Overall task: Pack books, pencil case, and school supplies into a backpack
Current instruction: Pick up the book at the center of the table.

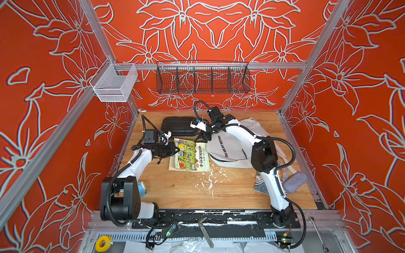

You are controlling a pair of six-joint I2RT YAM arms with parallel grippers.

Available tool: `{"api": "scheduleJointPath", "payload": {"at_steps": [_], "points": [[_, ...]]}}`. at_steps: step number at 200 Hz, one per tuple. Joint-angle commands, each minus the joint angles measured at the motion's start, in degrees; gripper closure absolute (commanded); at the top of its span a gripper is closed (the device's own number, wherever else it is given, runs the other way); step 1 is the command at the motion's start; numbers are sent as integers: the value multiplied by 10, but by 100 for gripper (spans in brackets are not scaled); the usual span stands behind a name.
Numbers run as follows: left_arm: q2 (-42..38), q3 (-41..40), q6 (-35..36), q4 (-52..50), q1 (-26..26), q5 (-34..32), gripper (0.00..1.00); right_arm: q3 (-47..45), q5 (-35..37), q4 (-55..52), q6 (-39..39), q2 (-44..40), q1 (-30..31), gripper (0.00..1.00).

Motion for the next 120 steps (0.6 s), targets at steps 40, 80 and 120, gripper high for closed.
{"api": "scheduleJointPath", "payload": {"at_steps": [40, 80, 120], "points": [[-51, -7, 68, 7, -24, -4, 100, 65, -92, -88, -132, 69, -9, 41], [-77, -19, 74, 21, -26, -6, 100, 79, -125, -88, -133, 87, -9, 56], [-102, -22, 83, 21, -36, -3, 100, 87, -106, -68, -107, 99, -10, 54]]}}
